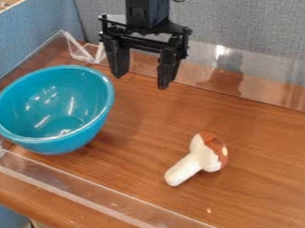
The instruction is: Put the mushroom in the blue bowl
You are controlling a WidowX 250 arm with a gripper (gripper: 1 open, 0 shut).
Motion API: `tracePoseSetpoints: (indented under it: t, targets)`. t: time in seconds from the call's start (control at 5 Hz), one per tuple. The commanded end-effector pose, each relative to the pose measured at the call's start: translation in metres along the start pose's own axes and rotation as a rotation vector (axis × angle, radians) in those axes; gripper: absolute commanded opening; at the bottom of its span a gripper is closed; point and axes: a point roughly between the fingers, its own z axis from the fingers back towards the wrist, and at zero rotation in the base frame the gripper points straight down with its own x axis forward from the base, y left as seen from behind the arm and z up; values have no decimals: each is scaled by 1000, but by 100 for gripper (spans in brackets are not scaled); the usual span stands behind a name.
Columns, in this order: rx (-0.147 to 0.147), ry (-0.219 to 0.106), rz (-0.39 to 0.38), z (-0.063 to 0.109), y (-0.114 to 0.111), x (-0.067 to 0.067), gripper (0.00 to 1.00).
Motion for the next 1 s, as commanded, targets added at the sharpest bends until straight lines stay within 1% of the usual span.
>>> tracePoseSetpoints:
  t: [0.0,0.2,0.4,0.6,0.8]
  targets:
    - [4,4,-170,-6,-13,0,100]
    - [8,10,-373,-16,-29,-1,100]
    - [10,5,-527,-32,-40,2,100]
    - [8,7,-644,-54,-51,2,100]
    - [-2,17,-699,-78,-58,5,100]
